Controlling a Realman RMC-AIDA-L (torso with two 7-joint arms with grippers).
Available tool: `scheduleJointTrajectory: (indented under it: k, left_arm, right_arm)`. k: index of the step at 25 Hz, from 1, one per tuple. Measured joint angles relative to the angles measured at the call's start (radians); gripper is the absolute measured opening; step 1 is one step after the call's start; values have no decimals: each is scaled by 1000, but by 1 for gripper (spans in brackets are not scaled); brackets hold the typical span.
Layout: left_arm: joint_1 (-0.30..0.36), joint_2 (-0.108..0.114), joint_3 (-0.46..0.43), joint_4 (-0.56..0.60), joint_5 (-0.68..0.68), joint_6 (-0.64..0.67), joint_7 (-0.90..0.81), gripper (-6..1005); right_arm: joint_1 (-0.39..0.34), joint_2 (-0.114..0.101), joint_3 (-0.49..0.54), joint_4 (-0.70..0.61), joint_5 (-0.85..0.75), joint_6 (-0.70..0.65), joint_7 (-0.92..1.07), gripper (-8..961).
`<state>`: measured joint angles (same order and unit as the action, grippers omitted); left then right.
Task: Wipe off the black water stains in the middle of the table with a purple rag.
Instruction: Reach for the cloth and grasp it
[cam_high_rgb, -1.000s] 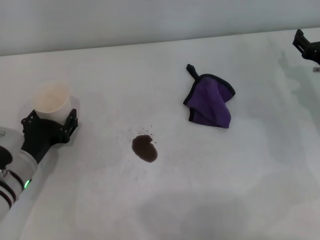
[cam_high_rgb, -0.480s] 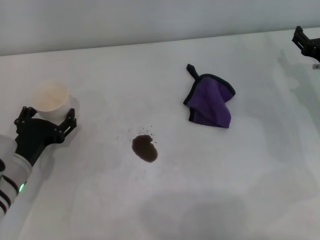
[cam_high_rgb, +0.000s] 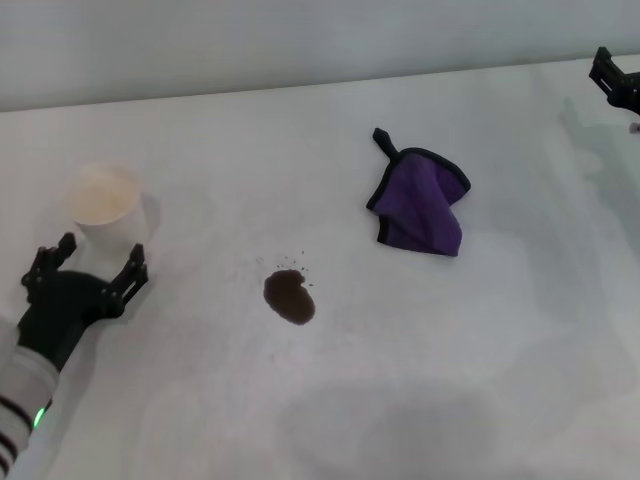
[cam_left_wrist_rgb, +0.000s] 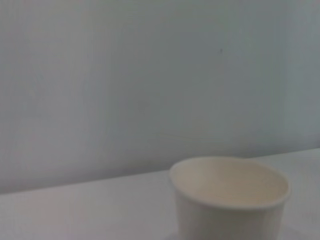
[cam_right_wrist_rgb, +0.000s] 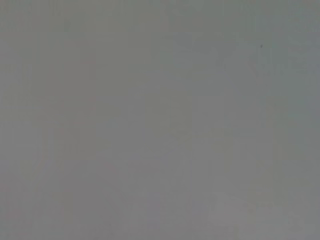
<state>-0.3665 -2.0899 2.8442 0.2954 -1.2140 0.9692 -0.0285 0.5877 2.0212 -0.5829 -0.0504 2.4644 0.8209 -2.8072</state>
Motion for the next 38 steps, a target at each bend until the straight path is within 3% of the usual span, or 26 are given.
scheduleJointTrajectory:
  k: [9, 10, 11, 13, 17, 20, 22, 24, 26, 30, 32, 34, 36, 38]
  left_arm:
    - [139, 0, 0, 50, -9, 136, -1, 886]
    - [166, 1, -1, 58, -26, 172, -4, 886]
    - [166, 1, -1, 58, -26, 172, -4, 886]
    - [197, 3, -1, 56, -75, 229, -9, 885]
    - [219, 6, -2, 38, -237, 304, -11, 885]
    - [211, 6, -2, 24, -309, 316, -16, 886]
    - [202, 8, -2, 18, -346, 324, -30, 886]
    - [192, 9, -2, 6, -356, 340, -43, 886]
    - [181, 9, -2, -9, -357, 346, -45, 886]
    - [154, 10, -2, -22, -361, 348, -46, 885]
    - [141, 10, -6, -27, -361, 350, -46, 885]
    - [128, 10, -12, -28, -361, 350, -46, 885]
    - [115, 10, -14, -29, -361, 350, -46, 886]
    - [106, 10, -14, -30, -362, 350, -47, 886]
  right_arm:
    - [31, -4, -49, -19, -6, -9, 2, 855]
    - [40, -5, -124, -32, -7, -43, 19, 855]
    - [40, -5, -124, -32, -7, -43, 19, 855]
    - [49, -6, -223, -75, -8, -120, 71, 855]
    - [35, -14, -461, -204, -12, -314, 312, 854]
    - [18, -54, -759, -334, -115, -445, 616, 822]
    - [10, -101, -947, -423, -267, -478, 886, 801]
    - [4, -143, -1057, -490, -426, -435, 1156, 780]
    - [0, -172, -1094, -527, -551, -325, 1342, 739]
    - [-1, -199, -973, -623, -822, -13, 1571, 617]
    - [-1, -196, -923, -720, -1042, 100, 1730, 617]
    - [-1, -173, -893, -856, -1300, 189, 1928, 618]
    - [-2, -125, -866, -996, -1558, 262, 2071, 618]
    - [0, -57, -820, -1122, -1807, 345, 2166, 618]
